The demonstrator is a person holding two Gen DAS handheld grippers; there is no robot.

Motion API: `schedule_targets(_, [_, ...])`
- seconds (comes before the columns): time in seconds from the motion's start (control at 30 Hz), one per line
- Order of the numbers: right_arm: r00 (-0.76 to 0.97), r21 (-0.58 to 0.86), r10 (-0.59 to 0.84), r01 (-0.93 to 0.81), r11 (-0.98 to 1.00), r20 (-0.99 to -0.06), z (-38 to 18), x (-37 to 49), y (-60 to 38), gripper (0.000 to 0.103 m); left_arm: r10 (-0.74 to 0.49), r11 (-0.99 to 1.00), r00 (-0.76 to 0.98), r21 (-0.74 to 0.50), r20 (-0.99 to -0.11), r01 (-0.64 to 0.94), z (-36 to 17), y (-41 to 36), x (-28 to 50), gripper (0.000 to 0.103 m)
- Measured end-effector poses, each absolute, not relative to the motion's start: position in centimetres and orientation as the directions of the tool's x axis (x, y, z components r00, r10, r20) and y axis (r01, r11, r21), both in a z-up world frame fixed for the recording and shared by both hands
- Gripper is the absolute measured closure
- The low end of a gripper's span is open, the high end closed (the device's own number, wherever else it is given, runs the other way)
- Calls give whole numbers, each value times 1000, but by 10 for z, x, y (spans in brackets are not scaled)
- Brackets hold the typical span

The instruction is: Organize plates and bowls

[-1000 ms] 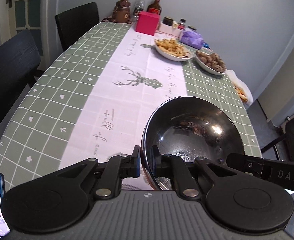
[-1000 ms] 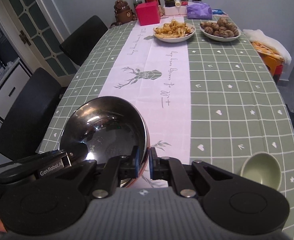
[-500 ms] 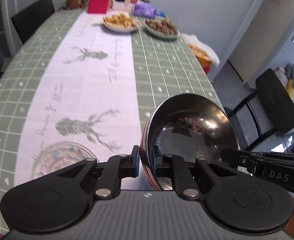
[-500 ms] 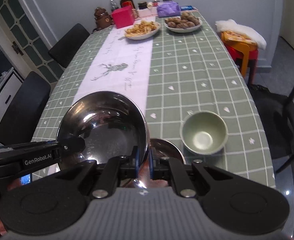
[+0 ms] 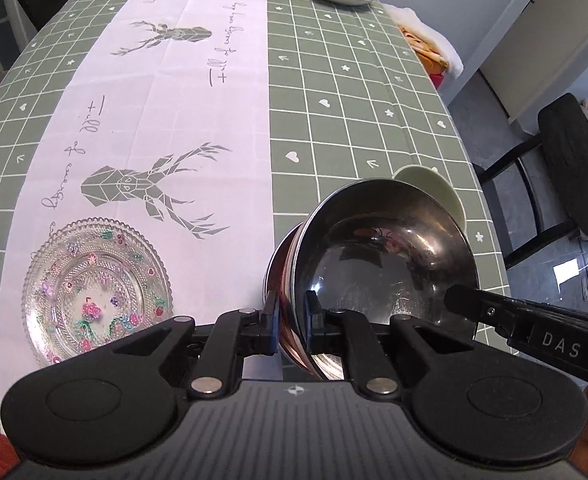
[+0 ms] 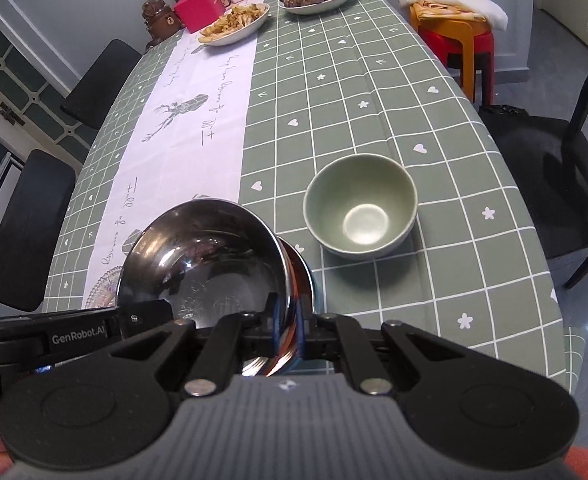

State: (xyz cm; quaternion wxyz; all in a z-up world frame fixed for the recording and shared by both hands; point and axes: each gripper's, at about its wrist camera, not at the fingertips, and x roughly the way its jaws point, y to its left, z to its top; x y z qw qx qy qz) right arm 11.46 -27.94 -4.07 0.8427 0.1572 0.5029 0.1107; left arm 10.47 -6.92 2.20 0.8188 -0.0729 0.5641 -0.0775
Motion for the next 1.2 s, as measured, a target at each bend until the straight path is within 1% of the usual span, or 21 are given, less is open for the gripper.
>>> schedule_targets(0.43, [439,365,337,-21,931,-833,-49,122,-277,98,-155,988,313,-137,-937,78,14,-79,110,91])
schedule_targets(0.5, [440,359,332,-22,933,-835,-50,123,-276,97,-155,987,313,-134,-937,88,15,-79,111,91])
schedule_targets(0.53, [438,356,328,-20,934,-837,-50,124,-276,94,-154,987,316,-131,-936,93,16,-79,111,91])
schedule_targets(0.6, [432,355,325,-11,935,-841,-52,126,-277,95,-149,988,323,-125,-935,94,19,-77,112,91])
schedule_targets(0.7, [417,378,341,8,926,-843,-56,130,-281,95,-149,988,325,-128,-934,86,20,-72,115,91])
schedule_targets(0.77, [414,391,349,18,920,-841,-58,130,-284,94,-151,988,332,-132,-931,80,21,-69,116,88])
schedule_targets(0.87, [419,409,362,24,912,-833,-56,128,-288,94,-183,983,320,-173,-930,60,20,-61,118,86])
schedule_targets(0.93, [423,417,369,25,908,-828,-53,127,-291,90,-198,980,317,-192,-928,51,21,-58,119,86])
schedule_targets(1.0, [436,431,376,30,902,-818,-49,127,-296,90,-217,976,331,-211,-918,55,24,-56,120,86])
schedule_targets(1.03, [443,434,378,28,900,-813,-46,127,-298,91,-219,976,338,-211,-915,59,27,-57,121,86])
schedule_targets(1.07, [447,434,380,22,901,-810,-45,126,-299,96,-217,976,346,-209,-913,61,29,-57,121,86])
schedule_targets(1.2, [445,423,380,-3,906,-811,-49,124,-296,99,-227,974,374,-215,-899,75,37,-62,124,86])
